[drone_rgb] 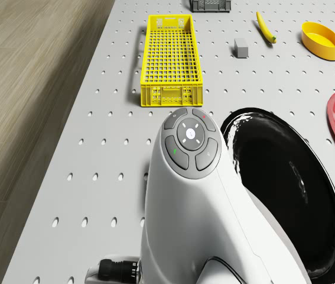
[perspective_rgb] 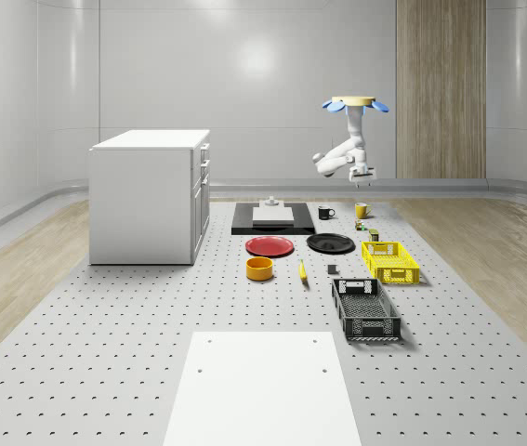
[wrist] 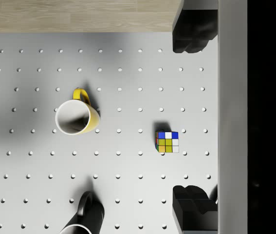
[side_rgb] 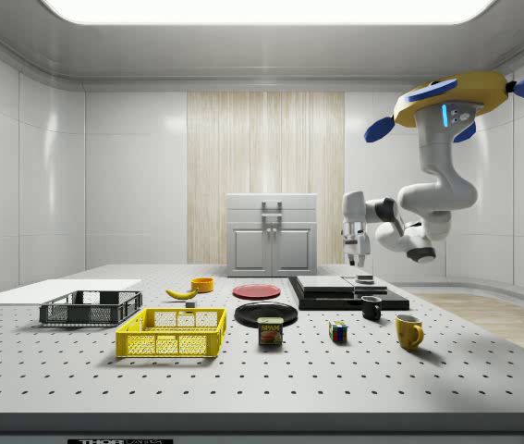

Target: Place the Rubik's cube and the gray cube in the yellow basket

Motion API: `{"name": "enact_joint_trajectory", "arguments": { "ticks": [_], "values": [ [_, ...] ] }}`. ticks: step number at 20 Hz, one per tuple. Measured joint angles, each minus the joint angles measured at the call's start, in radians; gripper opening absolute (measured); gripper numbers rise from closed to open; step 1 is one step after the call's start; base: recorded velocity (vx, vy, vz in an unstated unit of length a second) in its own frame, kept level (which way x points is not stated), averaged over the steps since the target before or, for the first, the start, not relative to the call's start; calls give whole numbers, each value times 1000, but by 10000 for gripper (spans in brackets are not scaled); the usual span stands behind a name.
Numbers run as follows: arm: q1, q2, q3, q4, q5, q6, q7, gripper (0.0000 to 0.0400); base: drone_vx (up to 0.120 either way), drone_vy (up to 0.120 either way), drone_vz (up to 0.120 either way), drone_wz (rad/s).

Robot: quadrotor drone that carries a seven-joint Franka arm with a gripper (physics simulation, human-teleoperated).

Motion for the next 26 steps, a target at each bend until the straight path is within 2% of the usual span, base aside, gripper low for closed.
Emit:
{"name": "enact_joint_trajectory", "arguments": {
  "ticks": [9,26],
  "values": [
    [-71,-59,39,-2,-1,8,51,400,111,-116,-120,0],
    [-115,-149,74,3,42,80,90,400,0,0,-120,0]
  ]
}}
